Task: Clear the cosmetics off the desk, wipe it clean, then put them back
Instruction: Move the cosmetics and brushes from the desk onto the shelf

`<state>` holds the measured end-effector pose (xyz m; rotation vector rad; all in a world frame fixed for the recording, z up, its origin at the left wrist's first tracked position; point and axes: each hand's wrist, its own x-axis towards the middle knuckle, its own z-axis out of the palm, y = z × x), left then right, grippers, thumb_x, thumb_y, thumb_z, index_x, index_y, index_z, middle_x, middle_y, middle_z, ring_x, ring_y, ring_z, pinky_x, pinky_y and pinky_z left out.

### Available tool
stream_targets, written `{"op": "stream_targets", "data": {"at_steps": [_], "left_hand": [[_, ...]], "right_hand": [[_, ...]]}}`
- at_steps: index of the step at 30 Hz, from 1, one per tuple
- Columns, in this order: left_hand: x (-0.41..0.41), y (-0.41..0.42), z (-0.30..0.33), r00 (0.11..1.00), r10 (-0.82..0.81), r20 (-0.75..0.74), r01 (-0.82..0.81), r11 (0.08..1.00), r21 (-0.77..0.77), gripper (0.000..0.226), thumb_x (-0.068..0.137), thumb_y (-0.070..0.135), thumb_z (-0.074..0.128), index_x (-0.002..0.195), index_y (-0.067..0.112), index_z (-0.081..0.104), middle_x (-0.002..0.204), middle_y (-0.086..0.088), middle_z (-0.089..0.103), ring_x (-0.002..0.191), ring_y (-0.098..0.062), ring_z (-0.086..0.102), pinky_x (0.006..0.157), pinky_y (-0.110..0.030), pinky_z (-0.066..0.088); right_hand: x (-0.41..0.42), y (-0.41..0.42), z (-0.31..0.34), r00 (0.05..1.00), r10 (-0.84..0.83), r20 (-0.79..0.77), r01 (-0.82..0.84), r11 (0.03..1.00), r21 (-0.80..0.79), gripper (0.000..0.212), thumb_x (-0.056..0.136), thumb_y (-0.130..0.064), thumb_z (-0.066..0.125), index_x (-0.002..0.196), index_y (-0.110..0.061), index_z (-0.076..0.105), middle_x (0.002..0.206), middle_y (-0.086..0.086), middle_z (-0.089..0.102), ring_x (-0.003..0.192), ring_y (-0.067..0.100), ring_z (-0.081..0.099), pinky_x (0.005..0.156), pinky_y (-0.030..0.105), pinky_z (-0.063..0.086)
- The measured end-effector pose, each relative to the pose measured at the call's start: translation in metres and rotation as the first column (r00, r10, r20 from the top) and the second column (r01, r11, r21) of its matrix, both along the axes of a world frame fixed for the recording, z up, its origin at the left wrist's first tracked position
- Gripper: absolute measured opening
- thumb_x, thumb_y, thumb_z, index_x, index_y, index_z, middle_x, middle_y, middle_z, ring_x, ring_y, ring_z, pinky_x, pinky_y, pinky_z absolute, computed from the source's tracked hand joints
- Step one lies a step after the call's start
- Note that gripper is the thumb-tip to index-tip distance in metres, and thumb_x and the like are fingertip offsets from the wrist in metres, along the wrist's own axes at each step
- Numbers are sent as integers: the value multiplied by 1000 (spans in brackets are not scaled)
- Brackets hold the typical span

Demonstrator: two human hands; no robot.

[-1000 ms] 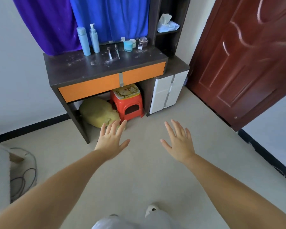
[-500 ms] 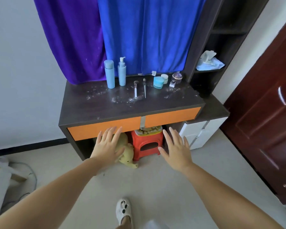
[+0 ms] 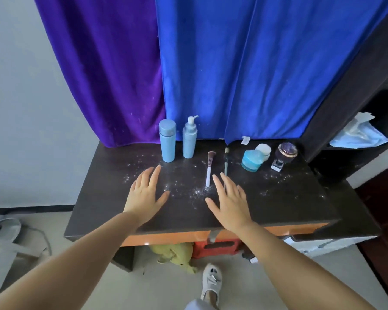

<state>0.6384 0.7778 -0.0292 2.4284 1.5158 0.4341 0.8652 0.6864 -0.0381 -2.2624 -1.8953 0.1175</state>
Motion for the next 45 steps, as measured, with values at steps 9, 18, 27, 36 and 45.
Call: {"op": "stream_targets", "data": {"at_steps": [9, 18, 27, 36, 45], "left_hand": [[70, 87, -14, 867, 408, 286, -320, 896, -308, 79, 85, 34, 60, 146, 21, 12, 147, -5, 27, 134, -23, 26, 105, -38, 32], [89, 122, -24, 739, 490, 462, -318, 859, -401, 53, 80, 22, 64, 125, 25, 37, 121, 1, 56, 103, -22, 56, 87, -41, 47], [79, 120, -9, 811, 392, 435, -189, 878, -439, 41, 77, 27, 68, 108, 21, 42, 106, 0, 63, 94, -22, 62, 84, -46, 50], [148, 98, 54, 873, 20, 488, 136, 950, -283, 41, 76, 29, 70, 106, 19, 43, 106, -1, 64, 96, -23, 61, 84, -43, 50], [302, 34, 127, 737, -362, 570, 512, 850, -122, 45, 77, 24, 71, 113, 18, 45, 101, 4, 63, 93, -19, 60, 84, -38, 50]], "right_hand": [[35, 155, -15, 917, 76, -392, -85, 996, -6, 73, 88, -39, 57, 144, -7, 23, 144, 14, 38, 132, 29, 37, 105, 39, 36], [11, 209, -28, 684, -2, -730, 72, 995, 65, 48, 80, -24, 70, 118, -5, 48, 119, 11, 58, 113, 25, 54, 89, 28, 42], [19, 183, -12, 639, -33, -769, 140, 987, 73, 38, 80, -22, 70, 108, -8, 49, 104, 10, 64, 96, 24, 60, 80, 31, 47], [92, 107, 55, 656, -71, -752, 358, 906, 227, 42, 80, -20, 70, 115, -14, 48, 102, -3, 59, 94, 15, 58, 81, 22, 42], [229, -7, 130, 695, -210, -688, 591, 711, 381, 45, 80, -22, 70, 117, -20, 46, 110, -2, 60, 101, 17, 59, 89, 36, 49]]}}
